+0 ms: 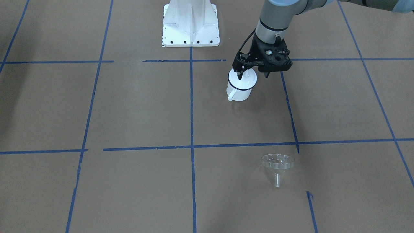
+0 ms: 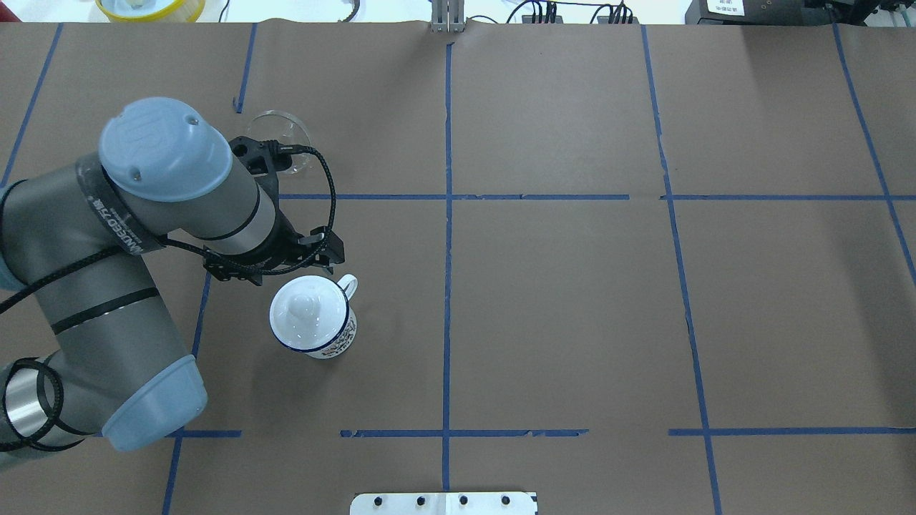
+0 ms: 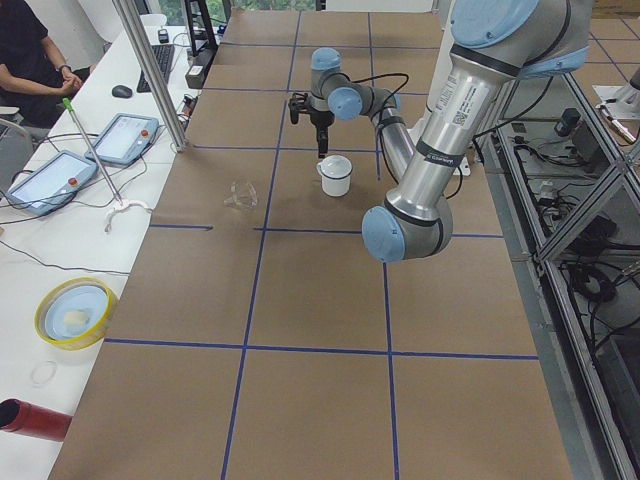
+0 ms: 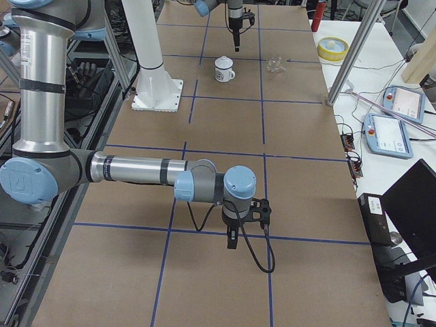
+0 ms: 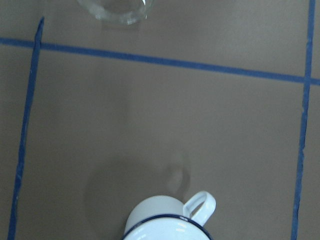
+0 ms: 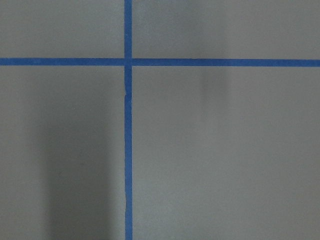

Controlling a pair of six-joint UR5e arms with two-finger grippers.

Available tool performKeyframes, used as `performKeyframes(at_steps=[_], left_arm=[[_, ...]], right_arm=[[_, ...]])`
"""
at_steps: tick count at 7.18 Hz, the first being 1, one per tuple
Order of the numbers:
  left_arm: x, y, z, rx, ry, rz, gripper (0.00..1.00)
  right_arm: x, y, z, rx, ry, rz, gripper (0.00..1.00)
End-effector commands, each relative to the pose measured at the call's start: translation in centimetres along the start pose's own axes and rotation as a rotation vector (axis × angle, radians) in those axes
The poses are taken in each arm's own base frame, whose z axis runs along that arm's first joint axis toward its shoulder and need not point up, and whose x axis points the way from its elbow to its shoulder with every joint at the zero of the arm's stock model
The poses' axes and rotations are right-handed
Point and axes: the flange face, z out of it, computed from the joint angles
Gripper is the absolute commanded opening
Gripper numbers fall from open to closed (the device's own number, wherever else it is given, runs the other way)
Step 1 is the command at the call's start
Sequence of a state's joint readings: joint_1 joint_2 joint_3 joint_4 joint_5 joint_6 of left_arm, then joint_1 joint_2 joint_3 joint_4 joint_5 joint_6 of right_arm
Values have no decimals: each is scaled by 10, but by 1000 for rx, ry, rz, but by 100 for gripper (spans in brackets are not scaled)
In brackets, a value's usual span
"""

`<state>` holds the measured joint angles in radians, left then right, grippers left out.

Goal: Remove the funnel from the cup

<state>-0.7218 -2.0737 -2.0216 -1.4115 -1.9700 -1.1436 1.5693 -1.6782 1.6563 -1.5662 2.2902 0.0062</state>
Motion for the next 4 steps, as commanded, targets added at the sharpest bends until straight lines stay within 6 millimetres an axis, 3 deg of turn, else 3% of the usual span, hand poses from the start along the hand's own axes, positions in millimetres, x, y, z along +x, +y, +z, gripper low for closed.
performKeyframes(at_steps=[1,3,4], left_arm=[[-55,-61,-32,94,-35,131,100],[-146,-123,-52,111,-121,243,100],[-215,-154,-57,62,-141,293,100]], right_arm=[[0,0,0,-1,0,1,100],[0,0,0,-1,0,1,100],[0,0,0,-1,0,1,100]])
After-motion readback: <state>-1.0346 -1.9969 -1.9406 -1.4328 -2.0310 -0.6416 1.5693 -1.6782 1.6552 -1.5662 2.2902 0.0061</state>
